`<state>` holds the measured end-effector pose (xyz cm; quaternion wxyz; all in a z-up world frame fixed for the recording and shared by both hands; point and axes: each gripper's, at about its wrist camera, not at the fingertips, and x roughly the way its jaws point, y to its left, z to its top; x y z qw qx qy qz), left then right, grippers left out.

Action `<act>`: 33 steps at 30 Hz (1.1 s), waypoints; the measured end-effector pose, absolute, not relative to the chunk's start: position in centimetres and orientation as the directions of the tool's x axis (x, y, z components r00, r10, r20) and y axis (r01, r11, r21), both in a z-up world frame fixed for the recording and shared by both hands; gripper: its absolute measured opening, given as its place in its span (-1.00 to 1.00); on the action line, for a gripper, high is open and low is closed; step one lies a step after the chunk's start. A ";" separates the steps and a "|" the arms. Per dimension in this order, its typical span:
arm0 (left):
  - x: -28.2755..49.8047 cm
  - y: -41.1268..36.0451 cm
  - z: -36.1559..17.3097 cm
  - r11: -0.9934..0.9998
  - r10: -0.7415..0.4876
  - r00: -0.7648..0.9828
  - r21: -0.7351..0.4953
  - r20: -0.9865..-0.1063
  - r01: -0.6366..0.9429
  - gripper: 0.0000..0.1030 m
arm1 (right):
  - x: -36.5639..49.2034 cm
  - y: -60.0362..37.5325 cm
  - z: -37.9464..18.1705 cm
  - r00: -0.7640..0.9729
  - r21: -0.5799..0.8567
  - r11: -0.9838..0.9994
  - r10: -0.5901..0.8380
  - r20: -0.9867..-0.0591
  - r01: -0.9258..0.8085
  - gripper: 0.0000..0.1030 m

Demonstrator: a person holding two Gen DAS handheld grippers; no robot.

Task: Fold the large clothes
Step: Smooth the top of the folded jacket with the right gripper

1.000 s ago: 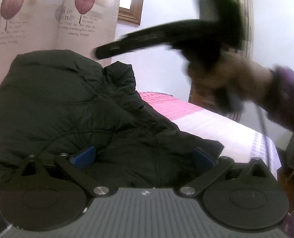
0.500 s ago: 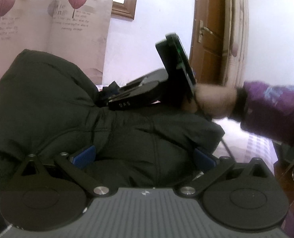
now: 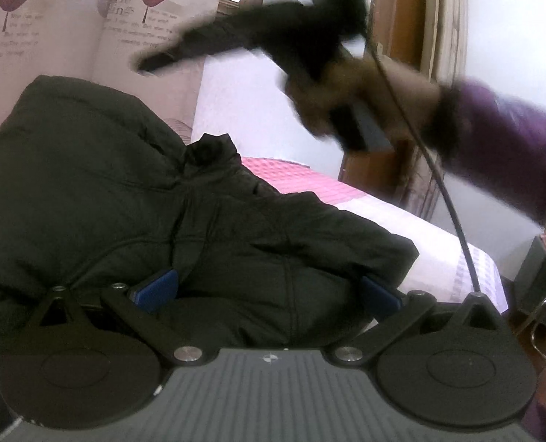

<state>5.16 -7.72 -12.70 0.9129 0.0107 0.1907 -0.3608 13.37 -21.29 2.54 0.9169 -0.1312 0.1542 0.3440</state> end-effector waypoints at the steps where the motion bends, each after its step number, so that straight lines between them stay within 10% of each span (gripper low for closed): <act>1: 5.1 -7.7 -12.7 0.740 -0.654 0.668 -0.118 -0.355 0.662 1.00 | 13.8 -19.5 2.9 0.706 -0.174 0.704 0.597 -0.382 -0.689 -0.66; 16: 4.6 -7.3 -13.2 0.737 -0.661 0.671 -0.123 -0.335 0.665 1.00 | 21.2 -10.6 -5.8 0.602 -0.240 0.635 0.448 -0.661 -0.735 -0.69; 33: 4.6 -7.2 -13.0 0.741 -0.655 0.669 -0.123 -0.352 0.661 1.00 | 16.9 -17.7 -1.3 0.651 -0.125 0.745 0.473 -0.594 -0.655 -0.43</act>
